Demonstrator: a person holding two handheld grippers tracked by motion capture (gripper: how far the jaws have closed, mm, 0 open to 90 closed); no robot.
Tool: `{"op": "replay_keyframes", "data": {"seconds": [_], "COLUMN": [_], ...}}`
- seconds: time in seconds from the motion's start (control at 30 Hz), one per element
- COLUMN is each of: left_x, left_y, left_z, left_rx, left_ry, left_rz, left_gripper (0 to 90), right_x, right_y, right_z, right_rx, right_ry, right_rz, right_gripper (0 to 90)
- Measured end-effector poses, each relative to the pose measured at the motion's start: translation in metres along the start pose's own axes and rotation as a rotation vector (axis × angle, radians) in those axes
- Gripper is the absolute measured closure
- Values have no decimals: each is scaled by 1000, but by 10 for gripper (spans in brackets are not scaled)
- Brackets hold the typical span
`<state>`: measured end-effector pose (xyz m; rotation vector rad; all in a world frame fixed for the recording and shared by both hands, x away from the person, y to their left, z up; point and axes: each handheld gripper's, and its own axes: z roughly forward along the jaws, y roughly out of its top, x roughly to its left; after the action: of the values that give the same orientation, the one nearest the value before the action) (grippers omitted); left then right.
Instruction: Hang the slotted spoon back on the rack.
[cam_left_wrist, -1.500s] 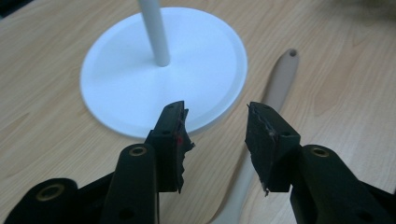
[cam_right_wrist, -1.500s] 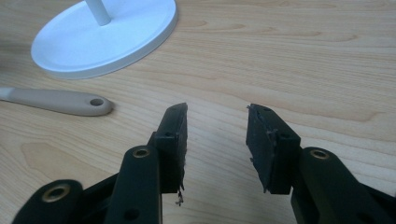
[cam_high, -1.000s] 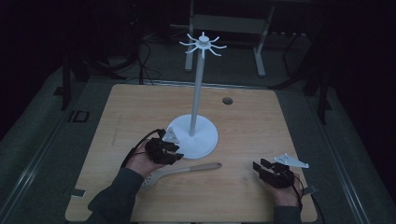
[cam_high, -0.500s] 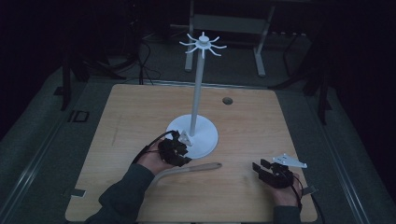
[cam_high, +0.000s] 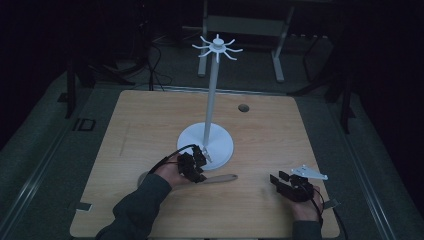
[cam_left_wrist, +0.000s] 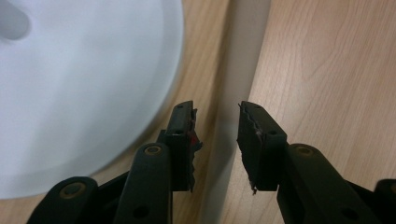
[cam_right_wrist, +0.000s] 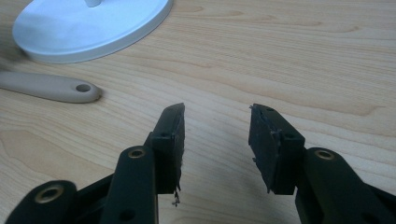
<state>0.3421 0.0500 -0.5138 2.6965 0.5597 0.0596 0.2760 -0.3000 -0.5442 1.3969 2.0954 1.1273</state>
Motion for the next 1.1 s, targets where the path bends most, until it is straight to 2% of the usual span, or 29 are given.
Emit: {"op": "replay_keyframes", "data": {"seconds": [0.1, 0.33, 0.4, 0.83, 0.97, 1.1], "left_x": [-2, -5, -6, -8, -6, -11], "left_y": [2, 8, 10, 19, 21, 24], "left_z": [4, 12, 14, 25, 26, 27], "left_rx": [36, 104, 120, 179, 192, 218], "left_ry": [-16, -13, -16, -17, -31, 1], "left_rz": [12, 49, 47, 65, 65, 96], "left_gripper": [680, 715, 726, 708, 705, 708], "right_x": [0, 0, 0, 0, 0, 1], "right_y": [0, 0, -1, -1, -2, -2], "right_z": [0, 1, 1, 1, 2, 4], "right_rx": [1, 2, 2, 2, 6, 10], "right_ry": [-1, 2, 1, 4, 5, 7], "right_rz": [2, -1, 0, 3, 7, 2], "right_gripper": [554, 552, 552, 552, 552, 552]}}
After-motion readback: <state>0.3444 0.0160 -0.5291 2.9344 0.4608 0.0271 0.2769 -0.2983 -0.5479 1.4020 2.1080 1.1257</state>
